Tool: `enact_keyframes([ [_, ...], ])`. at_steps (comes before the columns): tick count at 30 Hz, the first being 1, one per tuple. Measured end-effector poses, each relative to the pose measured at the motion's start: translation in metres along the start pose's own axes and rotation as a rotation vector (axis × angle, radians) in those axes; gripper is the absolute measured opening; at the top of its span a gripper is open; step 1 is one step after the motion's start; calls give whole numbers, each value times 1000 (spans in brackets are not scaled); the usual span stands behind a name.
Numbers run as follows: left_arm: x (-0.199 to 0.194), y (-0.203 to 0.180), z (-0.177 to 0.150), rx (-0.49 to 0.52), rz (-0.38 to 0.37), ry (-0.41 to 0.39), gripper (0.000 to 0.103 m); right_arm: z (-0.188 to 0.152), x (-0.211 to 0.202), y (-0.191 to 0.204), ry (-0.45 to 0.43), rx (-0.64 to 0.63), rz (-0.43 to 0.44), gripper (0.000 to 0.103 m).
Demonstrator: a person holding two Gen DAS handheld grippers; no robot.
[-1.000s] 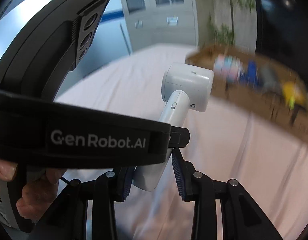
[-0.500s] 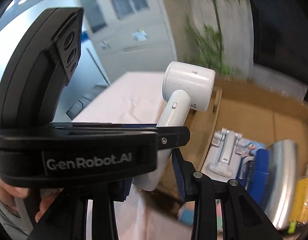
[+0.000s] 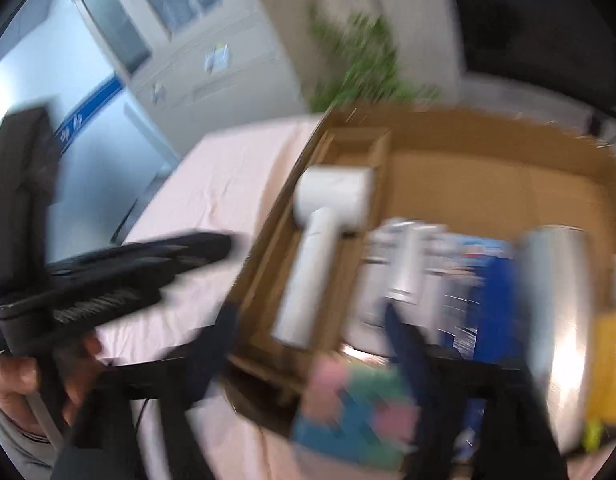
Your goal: Organize rigid objects
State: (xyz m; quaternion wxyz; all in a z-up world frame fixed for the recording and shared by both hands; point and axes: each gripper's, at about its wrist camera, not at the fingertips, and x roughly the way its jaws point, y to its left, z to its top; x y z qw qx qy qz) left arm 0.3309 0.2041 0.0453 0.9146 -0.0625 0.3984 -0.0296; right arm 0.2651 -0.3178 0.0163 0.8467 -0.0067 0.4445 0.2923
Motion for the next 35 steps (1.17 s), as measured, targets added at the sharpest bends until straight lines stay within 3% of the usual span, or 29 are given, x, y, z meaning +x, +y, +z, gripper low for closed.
enact_keyframes([
  [1,-36,-8,-17,17,97,-153,93,-12,-22,-3,-65,-9,-47,103],
  [2,-56,-15,-30,31,158,-242,103,-29,-46,-7,-138,-33,-120,103],
  [3,-75,-24,-47,60,215,-320,102,-49,-69,-12,-196,-68,-217,103],
  [5,-95,-49,-84,137,306,-377,102,-81,-95,-25,-235,-85,-358,103],
  [7,-100,-67,-114,134,329,-375,102,-111,-113,-46,-223,-55,-431,103],
  [11,-90,-105,-154,38,166,-252,102,-156,-133,-82,-170,-15,-479,103],
  [15,-86,-138,-168,65,139,-206,102,-189,-159,-99,-189,-24,-463,103],
  [18,-92,-151,-167,71,116,-214,102,-203,-181,-104,-217,-25,-450,103],
  [26,-98,-180,-160,111,123,-242,102,-191,-188,-100,-271,-40,-419,103],
  [35,-86,-170,-159,49,117,-246,102,-195,-184,-101,-278,-37,-411,103],
])
